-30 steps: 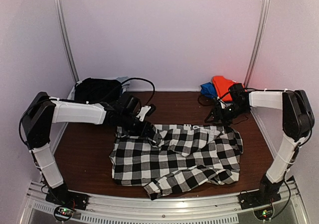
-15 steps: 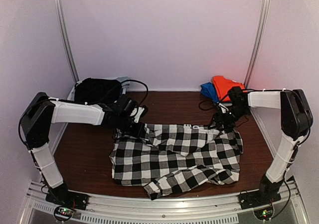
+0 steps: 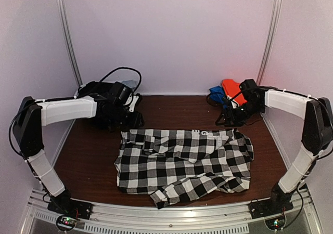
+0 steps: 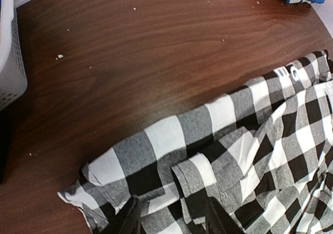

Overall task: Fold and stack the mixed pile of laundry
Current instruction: Fold the flattened shirt at the center of the board.

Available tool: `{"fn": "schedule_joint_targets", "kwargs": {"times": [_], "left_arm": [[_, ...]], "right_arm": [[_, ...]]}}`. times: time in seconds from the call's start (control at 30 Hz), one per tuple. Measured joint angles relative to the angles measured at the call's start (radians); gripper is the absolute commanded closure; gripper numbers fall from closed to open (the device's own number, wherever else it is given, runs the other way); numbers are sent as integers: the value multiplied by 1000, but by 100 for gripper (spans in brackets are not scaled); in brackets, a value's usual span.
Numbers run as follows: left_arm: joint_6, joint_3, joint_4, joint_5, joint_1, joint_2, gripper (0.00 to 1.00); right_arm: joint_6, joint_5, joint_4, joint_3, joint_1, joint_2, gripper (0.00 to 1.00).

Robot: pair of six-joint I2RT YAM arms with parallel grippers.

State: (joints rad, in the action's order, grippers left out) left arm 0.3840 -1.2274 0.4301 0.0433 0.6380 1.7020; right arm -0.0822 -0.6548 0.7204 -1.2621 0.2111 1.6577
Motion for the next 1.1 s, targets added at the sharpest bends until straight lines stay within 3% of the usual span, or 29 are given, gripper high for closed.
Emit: {"fn": "schedule_joint_targets", "kwargs": {"times": [0.17,0.57,0.7,0.9,1.1], "left_arm": [[4,-27,-8,93,-81,48,60],[107,80,-17,209,-177,104,61],[126,95,-24,248,-177,124,68],[133,111,-10,282,-177,145,91],[108,151,37,285,-177,150,93]], "right_arm": [[-21,-61,-22,8,58,44,36],[-24,-81,-61,27,61,190,37],[-18,-78,-60,29,59,194,37],[-3,-60,-56,42,42,205,37],[-3,-13,-43,67,-14,206,37]]}}
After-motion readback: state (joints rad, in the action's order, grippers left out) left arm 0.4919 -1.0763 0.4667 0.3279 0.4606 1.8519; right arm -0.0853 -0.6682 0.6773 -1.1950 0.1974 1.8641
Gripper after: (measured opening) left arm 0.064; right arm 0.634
